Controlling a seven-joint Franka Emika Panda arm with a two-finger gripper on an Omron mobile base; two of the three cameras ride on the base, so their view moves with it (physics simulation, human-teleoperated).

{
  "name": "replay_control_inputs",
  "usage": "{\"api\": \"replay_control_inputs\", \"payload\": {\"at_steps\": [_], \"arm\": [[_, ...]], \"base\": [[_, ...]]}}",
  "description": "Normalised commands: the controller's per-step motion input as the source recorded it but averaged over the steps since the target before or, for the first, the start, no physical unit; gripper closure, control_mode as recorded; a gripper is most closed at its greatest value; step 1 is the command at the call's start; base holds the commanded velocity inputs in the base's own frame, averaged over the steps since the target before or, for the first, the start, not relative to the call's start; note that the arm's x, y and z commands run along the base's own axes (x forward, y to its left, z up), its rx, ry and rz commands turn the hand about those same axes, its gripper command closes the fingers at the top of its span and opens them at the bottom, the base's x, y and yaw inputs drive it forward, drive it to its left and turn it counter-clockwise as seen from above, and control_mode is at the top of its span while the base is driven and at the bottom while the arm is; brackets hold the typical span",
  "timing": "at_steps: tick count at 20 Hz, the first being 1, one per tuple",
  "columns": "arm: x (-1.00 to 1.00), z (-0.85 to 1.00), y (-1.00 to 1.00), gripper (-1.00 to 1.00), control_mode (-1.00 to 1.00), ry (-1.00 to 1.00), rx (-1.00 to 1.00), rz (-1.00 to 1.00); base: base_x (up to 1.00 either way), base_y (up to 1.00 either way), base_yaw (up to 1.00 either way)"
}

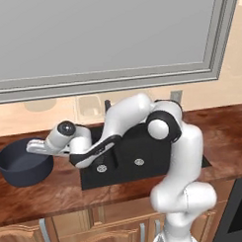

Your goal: Place the glass cup in the left basin and the pot in the right basin of the sink.

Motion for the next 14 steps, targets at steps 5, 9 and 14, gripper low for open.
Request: {"api": "replay_control_inputs", "payload": {"at_steps": [5,9,14], "arm": [[0.0,-0.45,0.31,-1.0,-1.0,0.01,0.0,0.0],[0.0,-0.47,0.38,-1.0,-1.0,0.03,0.0,0.0],[0.0,-0.25,0.36,1.0,-1.0,0.0,0.0,0.0]], "base": [[0.0,0.0,0.0],[0.0,0.0,0.0],[0.0,0.0,0.0]]}}
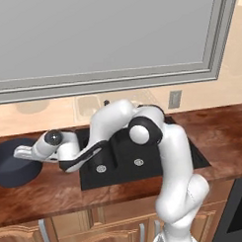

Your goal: Place the glass cup in the left basin and the pot in the right basin of the sink.

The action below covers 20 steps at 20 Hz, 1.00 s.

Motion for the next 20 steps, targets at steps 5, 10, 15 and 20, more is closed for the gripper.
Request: {"api": "replay_control_inputs", "payload": {"at_steps": [5,10,15,20], "arm": [[-0.04,-0.02,0.04,1.0,-1.0,0.0,0.0,-0.01],[-0.18,0.01,-0.04,1.0,-1.0,0.0,0.0,-0.03],[-0.4,0.13,-0.29,1.0,-1.0,-0.03,0.0,-0.05],[-0.38,0.4,-0.3,1.0,-1.0,-0.06,0.01,-0.03]], "base": [[0.0,0.0,0.0],[0.0,0.0,0.0],[0.0,0.0,0.0],[0.0,0.0,0.0]]}}
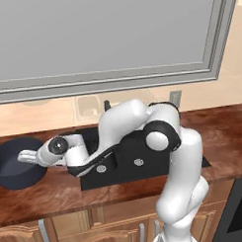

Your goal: Place the glass cup in the left basin and the pot in the right basin of the sink.

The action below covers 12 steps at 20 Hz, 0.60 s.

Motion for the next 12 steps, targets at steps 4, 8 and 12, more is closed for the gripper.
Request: {"api": "replay_control_inputs", "payload": {"at_steps": [4,8,12], "arm": [[-0.37,0.73,-0.15,1.0,-1.0,-0.07,0.01,-0.03],[-0.36,0.88,-0.09,1.0,-1.0,-0.07,0.02,-0.03],[-0.31,0.69,-0.06,1.0,-1.0,-0.06,0.04,-0.03]], "base": [[0.0,0.0,0.0],[0.0,0.0,0.0],[0.0,0.0,0.0]]}}
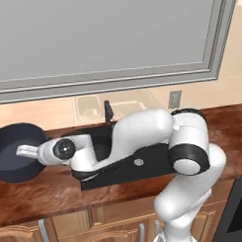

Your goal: Place the glass cup in the left basin and the pot in the right basin of the sink.

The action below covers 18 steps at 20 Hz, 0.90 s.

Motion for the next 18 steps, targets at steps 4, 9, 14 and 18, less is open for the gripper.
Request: {"api": "replay_control_inputs", "payload": {"at_steps": [4,9,14,18], "arm": [[-0.36,0.29,-0.18,1.0,-1.0,-0.04,0.04,-0.05],[-0.43,0.29,-0.22,1.0,-1.0,-0.05,0.03,-0.06],[-0.39,0.18,-0.31,1.0,-1.0,-0.03,0.04,-0.06],[-0.15,0.16,-0.45,1.0,-1.0,0.0,0.06,-0.06]], "base": [[0.0,0.0,0.0],[0.0,0.0,0.0],[0.0,0.0,0.0],[0.0,0.0,0.0]]}}
